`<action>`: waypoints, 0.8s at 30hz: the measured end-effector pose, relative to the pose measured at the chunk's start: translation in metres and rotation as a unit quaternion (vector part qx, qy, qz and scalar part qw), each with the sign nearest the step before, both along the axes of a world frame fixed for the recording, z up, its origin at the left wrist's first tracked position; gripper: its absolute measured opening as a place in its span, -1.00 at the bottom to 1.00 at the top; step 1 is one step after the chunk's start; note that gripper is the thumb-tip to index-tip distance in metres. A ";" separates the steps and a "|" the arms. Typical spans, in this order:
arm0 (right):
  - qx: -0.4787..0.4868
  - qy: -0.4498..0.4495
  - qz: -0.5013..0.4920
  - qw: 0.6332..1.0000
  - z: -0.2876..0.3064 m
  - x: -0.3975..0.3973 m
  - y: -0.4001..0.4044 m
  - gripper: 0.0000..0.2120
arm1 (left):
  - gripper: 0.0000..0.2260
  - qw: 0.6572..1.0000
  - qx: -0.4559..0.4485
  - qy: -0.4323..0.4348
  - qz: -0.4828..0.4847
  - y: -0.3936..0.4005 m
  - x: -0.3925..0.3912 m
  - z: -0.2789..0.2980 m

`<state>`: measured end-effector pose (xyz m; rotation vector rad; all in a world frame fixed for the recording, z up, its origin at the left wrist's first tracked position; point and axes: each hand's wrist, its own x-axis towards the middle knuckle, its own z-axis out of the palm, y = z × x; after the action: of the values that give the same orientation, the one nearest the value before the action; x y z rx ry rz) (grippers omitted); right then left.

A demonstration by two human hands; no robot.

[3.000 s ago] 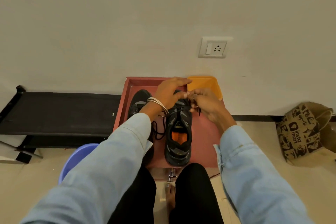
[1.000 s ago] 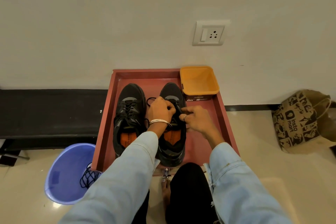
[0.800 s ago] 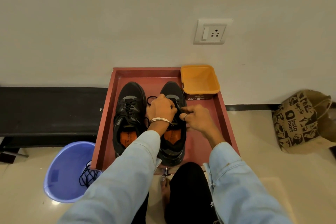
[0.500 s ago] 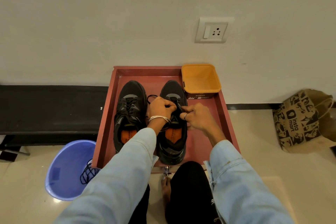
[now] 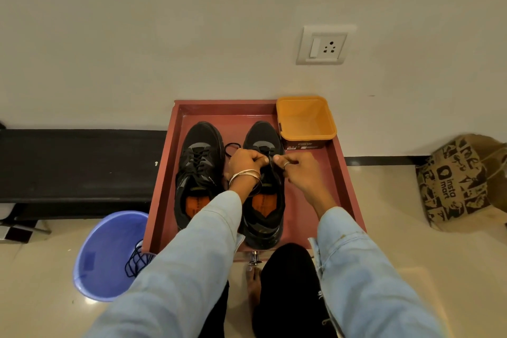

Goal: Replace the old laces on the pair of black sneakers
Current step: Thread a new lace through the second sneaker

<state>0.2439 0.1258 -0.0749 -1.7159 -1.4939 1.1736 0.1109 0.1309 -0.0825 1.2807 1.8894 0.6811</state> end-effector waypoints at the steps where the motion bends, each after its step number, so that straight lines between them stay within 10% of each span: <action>1: 0.014 -0.006 -0.029 0.999 -0.004 -0.004 0.002 -0.84 | -0.87 1.000 0.010 0.000 -0.012 -0.001 -0.002 -0.001; 11: 0.050 0.067 -0.149 0.985 0.037 -0.008 0.007 -0.81 | -0.54 0.988 0.030 0.149 -0.025 -0.039 -0.021 0.004; 18: 0.234 0.426 -0.164 0.858 0.200 0.023 0.004 -0.79 | -0.68 0.993 0.035 0.115 0.019 -0.049 -0.001 0.007; 21: 0.276 0.339 -0.138 0.889 0.205 0.025 0.011 -0.83 | -0.69 0.991 0.029 0.132 0.010 -0.046 -0.001 0.009; 24: 0.225 0.033 -0.032 0.973 0.147 0.013 0.020 -0.78 | -0.68 0.989 0.019 0.150 0.000 -0.042 -0.001 0.009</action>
<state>0.2573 0.1453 0.0722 -1.3899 -1.5114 0.7732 0.1101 0.0885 -0.0732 1.4744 2.1234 0.5516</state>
